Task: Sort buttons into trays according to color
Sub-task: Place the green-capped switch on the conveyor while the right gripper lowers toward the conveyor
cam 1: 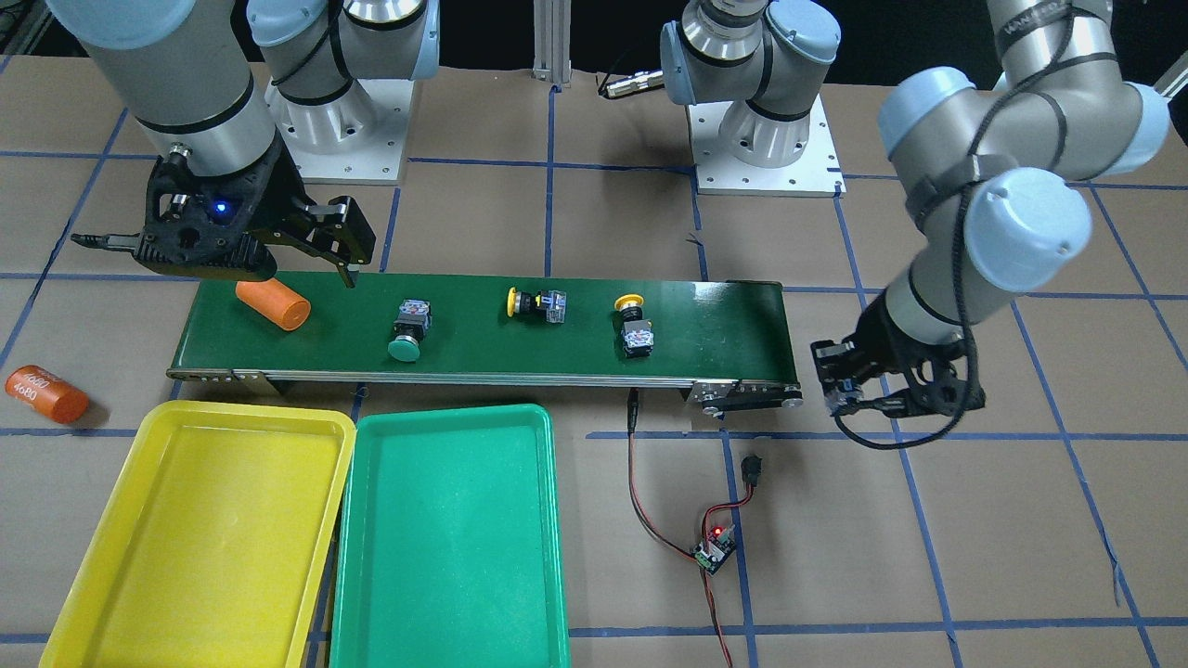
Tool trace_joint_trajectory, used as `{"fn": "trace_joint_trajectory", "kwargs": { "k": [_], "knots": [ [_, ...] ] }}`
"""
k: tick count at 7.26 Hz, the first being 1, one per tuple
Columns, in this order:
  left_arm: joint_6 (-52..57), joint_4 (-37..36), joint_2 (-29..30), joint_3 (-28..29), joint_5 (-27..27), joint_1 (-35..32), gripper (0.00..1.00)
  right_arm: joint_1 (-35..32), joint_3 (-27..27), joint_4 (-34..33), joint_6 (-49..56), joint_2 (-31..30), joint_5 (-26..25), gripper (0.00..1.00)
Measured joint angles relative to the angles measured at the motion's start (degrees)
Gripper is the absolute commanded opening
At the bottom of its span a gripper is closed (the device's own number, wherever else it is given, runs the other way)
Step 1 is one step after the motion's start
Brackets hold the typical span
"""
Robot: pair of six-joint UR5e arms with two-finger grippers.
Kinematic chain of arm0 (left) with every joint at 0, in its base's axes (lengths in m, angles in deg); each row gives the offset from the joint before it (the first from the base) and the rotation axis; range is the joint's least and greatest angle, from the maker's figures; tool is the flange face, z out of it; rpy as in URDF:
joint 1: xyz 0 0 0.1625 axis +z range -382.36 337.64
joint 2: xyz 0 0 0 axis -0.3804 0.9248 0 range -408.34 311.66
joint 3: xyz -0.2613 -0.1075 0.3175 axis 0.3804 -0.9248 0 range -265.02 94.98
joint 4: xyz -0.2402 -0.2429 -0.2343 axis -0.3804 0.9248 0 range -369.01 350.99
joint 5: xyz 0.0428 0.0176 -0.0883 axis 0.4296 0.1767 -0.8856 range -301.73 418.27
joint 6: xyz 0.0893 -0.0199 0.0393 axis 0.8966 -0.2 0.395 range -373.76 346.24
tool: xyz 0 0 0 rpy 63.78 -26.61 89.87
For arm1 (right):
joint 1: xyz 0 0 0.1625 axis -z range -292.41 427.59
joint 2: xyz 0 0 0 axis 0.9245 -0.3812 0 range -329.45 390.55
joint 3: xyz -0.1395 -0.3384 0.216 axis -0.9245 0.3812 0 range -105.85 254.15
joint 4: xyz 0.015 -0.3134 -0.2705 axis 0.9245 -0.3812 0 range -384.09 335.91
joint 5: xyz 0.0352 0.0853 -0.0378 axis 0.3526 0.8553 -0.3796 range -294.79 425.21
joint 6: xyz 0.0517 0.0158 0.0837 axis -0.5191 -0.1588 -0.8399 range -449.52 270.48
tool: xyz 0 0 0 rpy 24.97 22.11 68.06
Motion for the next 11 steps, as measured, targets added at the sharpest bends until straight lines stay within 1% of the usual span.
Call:
{"fn": "trace_joint_trajectory", "kwargs": {
  "k": [1, 2, 3, 4, 5, 6, 7, 8, 9, 10, 11],
  "knots": [
    [-4.0, -0.54, -2.26, -3.07, 0.18, -3.31, 0.0, -0.04, -1.5, -0.31, 0.25, 1.27, -0.02, 1.0],
    [-6.22, -2.13, -3.63, -6.02, 0.2, -5.3, 0.06, -0.02, -3.73, -2.24, 1.03, 3.08, -0.65, 1.0],
    [-7.11, -4.72, -4.05, -8.86, 0.13, -6.22, 0.3, 0.02, -6.18, -5.57, 2.1, 4.53, -1.56, 1.0],
    [-7.42, -8.44, -4.0, -11.91, 0.1, -6.53, 0.76, 0.13, -8.23, -9.99, 2.51, 6.14, -2.02, 1.0],
    [-7.4, -11.97, -3.97, -14.38, 0.12, -6.62, 1.0, 0.48, -9.2, -14.42, 2.37, 8.36, -2.43, 1.0],
    [-7.17, -13.8, -4.1, -15.47, -0.03, -6.51, 1.0, 0.92, -9.53, -16.85, 2.21, 10.05, -2.71, 1.0],
    [-6.84, -14.01, -4.34, -14.64, -0.21, -6.26, 1.0, 1.11, -9.76, -17.62, 2.12, 10.75, -2.68, 1.0],
    [-6.58, -11.97, -4.48, -11.87, -0.35, -6.18, 1.0, 1.12, -10.1, -17.73, 2.35, 10.97, -2.34, 1.0],
    [-6.41, -6.83, -4.55, -6.97, -0.68, -6.24, 1.0, 1.11, -10.37, -17.74, 2.83, 10.93, -2.05, 0.93],
    [-6.23, 0.61, -4.61, -0.22, -0.98, -6.26, 1.0, 1.1, -10.93, -17.74, 3.09, 10.71, -1.99, 0.95],
    [-6.12, 8.01, -4.56, 6.35, -1.08, -6.17, 1.0, 1.08, -12.79, -17.75, 3.24, 9.94, -1.99, 0.98]
  ]
}}
